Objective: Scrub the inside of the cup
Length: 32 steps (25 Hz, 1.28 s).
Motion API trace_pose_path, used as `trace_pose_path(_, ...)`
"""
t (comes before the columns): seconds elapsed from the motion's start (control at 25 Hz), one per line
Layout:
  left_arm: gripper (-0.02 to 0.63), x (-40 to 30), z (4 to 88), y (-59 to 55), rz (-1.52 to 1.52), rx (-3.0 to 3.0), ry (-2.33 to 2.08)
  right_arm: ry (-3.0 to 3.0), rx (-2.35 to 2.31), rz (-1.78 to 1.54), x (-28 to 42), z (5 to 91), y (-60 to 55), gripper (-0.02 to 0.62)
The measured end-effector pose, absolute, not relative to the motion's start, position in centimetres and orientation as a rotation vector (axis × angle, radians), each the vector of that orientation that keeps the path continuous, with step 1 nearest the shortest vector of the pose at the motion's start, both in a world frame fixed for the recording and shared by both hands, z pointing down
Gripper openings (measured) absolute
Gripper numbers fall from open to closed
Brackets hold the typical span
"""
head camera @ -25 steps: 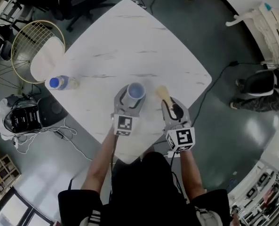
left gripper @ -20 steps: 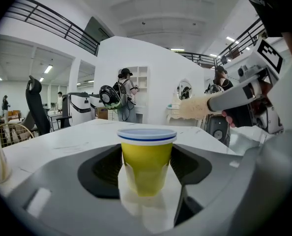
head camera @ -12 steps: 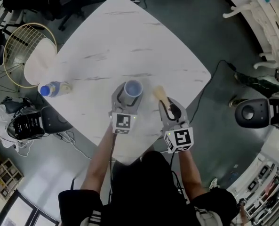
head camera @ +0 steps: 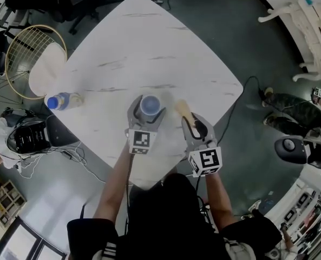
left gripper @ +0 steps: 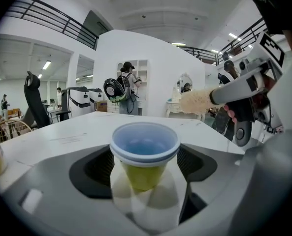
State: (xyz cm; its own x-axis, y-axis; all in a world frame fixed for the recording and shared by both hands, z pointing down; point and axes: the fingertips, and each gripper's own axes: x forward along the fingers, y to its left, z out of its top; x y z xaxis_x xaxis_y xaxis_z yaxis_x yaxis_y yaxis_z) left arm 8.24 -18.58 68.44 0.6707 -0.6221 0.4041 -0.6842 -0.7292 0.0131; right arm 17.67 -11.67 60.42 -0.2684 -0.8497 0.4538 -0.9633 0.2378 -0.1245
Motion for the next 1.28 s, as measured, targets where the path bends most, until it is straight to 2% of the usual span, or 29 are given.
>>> trace_pose_path(0.56,0.425,6.0,66.8,-16.6,0.619,2.700,-1.117,-2.244,1.704,0.494,17.4,58.2,-10.5,0.107)
trace_pose_path(0.88,0.351,4.9,61.6,-13.9,0.535,2.754,-1.169,-2.274,1.701,0.438,16.3,55.6,-8.3,0.107)
trace_pose_path(1.12,0.240,3.6,56.4,-11.6,0.459,2.799,-1.212,-2.300,1.707,0.381,14.9,52.1,-6.4,0.107)
trace_pose_path(1.2,0.184,3.1,55.0,-10.7,0.442,2.812,-1.228,-2.310,1.704,0.354,14.3,51.0,-5.7,0.107)
trace_pose_path(1.28,0.167,2.7,53.8,-9.8,0.426,2.825,-1.237,-2.322,1.705,0.330,13.7,50.0,-5.1,0.107)
